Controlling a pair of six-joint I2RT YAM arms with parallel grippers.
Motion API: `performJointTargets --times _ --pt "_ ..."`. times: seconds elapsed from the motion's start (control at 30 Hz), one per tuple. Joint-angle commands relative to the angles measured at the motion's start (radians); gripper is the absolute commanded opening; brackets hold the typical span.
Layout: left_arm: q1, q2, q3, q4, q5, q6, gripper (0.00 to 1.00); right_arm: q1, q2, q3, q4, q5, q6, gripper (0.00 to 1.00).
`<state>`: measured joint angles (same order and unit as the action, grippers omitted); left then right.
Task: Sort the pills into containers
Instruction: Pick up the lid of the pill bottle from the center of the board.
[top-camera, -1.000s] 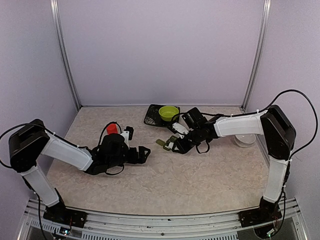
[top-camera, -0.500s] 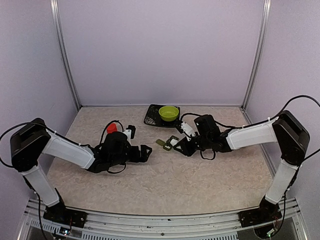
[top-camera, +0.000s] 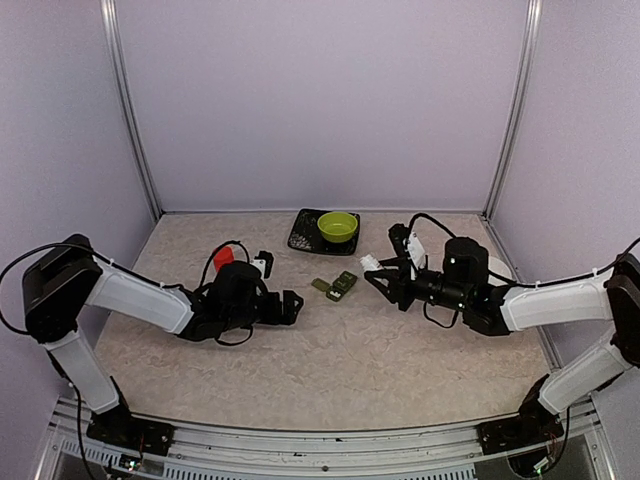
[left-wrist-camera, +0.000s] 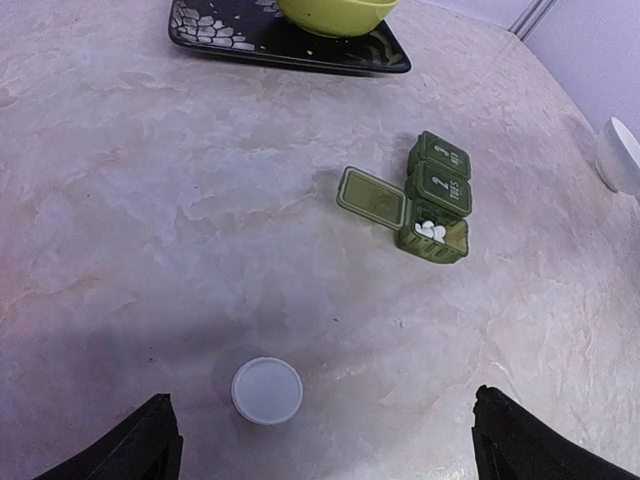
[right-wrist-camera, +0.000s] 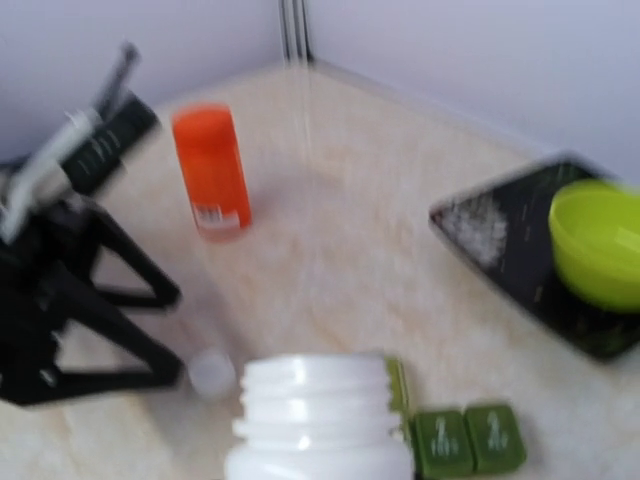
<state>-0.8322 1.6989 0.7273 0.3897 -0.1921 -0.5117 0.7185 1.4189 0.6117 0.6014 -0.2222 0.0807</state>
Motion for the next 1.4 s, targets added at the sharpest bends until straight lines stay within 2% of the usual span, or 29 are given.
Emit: performJointTargets --times 0.0,0.1,0.17,0.5,0.67,1.0,1.37 --pt "-0.001 0.016 0.041 -0.057 -0.026 0.006 0.99 0.011 -0.111 -0.079 0.204 -0.017 0.019 0.00" --pt "0.002 0.026 0.063 -0.085 -0.032 0.008 0.98 0.012 -0.199 -0.162 0.318 0.004 0.032 0.00" --pt "0.004 0.032 0.078 -0.108 -0.038 0.010 0.96 0.012 -0.249 -0.193 0.336 0.033 0.044 0.00" --pt "-0.004 0.103 0.164 -0.250 -0.089 0.034 0.81 0.012 -0.346 -0.159 0.206 0.046 0.045 0.00" --pt "-0.007 0.153 0.208 -0.290 -0.118 0.049 0.80 0.012 -0.357 -0.129 0.150 0.031 0.047 0.00" --pt "-0.007 0.194 0.242 -0.325 -0.142 0.058 0.64 0.012 -0.356 -0.120 0.116 0.025 0.052 0.00" --pt "-0.012 0.215 0.244 -0.310 -0.105 0.067 0.55 0.012 -0.332 -0.104 0.097 0.034 0.055 0.00"
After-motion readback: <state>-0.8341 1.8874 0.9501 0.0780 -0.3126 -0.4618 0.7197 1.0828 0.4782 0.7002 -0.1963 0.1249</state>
